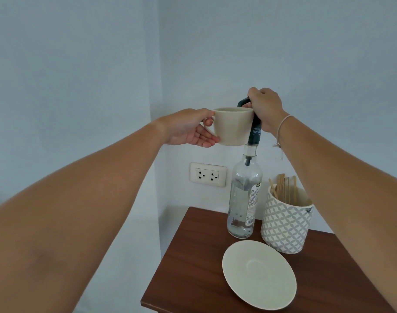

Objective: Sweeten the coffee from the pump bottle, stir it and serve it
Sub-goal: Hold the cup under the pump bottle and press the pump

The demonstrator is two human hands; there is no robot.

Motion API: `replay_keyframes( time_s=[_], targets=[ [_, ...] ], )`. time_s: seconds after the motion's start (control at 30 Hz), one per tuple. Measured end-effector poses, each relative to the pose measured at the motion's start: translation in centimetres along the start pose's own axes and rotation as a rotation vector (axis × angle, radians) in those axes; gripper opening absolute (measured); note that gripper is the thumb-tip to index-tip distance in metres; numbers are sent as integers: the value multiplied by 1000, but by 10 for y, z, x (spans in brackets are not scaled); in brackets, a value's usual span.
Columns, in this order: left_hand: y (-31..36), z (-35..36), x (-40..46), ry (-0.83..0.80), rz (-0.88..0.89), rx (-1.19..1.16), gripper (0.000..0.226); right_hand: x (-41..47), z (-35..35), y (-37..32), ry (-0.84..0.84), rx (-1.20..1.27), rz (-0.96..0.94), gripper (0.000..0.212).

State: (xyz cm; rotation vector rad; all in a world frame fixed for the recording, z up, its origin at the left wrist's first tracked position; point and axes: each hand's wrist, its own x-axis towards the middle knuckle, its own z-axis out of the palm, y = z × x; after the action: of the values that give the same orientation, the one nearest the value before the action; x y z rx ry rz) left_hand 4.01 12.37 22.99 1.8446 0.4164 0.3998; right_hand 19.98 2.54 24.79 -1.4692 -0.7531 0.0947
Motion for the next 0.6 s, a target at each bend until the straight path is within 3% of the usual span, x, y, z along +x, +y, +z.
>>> replay_keyframes(
  time_s=[0.17, 0.27, 0.6],
  targets=[
    [2, 0, -1, -1, -3, 4, 36, 0, -2, -3, -58, 13, 26, 11],
    [7, 0, -3, 3, 0, 9, 36, 1, -6, -11, -122, 39, 74, 18],
    [24, 0, -3, 16, 15, 32, 38, 1, -7, -30, -133, -13, 131, 16]
  ],
)
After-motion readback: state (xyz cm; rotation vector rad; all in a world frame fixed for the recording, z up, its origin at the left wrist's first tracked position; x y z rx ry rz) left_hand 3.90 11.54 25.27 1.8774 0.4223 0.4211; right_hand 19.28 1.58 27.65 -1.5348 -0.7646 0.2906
